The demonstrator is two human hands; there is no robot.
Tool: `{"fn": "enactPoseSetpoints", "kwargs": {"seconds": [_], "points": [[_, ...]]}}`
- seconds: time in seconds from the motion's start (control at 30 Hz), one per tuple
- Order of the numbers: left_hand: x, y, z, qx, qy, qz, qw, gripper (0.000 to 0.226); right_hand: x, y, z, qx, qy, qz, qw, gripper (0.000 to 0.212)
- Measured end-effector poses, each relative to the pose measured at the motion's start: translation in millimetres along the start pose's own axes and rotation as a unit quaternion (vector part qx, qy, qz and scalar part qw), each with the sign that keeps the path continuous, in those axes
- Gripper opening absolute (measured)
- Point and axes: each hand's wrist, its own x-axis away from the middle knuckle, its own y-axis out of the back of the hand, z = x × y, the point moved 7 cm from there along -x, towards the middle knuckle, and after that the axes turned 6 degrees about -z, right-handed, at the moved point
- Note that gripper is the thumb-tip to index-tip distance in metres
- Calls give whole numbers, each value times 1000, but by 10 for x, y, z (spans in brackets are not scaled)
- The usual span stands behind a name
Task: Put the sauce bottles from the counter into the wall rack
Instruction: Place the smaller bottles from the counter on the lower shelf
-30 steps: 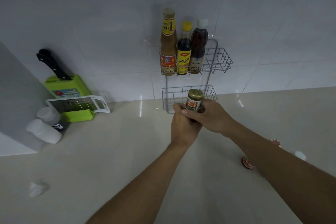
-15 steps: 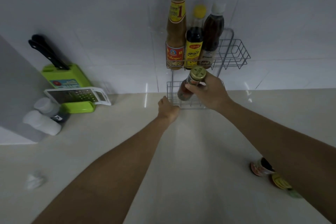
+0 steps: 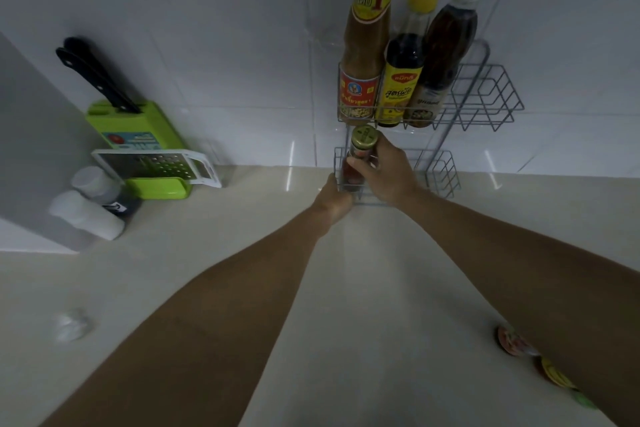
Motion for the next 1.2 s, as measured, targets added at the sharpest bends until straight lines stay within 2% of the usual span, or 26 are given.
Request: {"fn": "enactPoseSetpoints", "kwargs": {"seconds": [0.13,0.6,0.7,0.8,0.9,1.07,1.2], "points": [[-46,-42,-5,-5,-21,8,1000,64,-191,-160,-23,9,-27,38,999,52],[-137,-88,34,-47,-22,-3,999,70,-282,-304,-168,51,-76,94,991,48],[-79,-84,-9,-84,-9,-21,996,69,-226,-285,-131,25,-85,121,989,61],[71,-101,5,-92,32,-55,994,66,-146,-149,-67,9,-94,97,991,82],[299,-319,-65,-100,-14,-1,995,58,-25,83,-12,-1,-100,72,992,84],[707,-774,-168,-101,-83,102,986,75,303,592,-6,60,-81,58,993,69],[1065,-1287,-223,-121,-125,196,965,82,647,1135,-110,122,-75,21,990,62]]}}
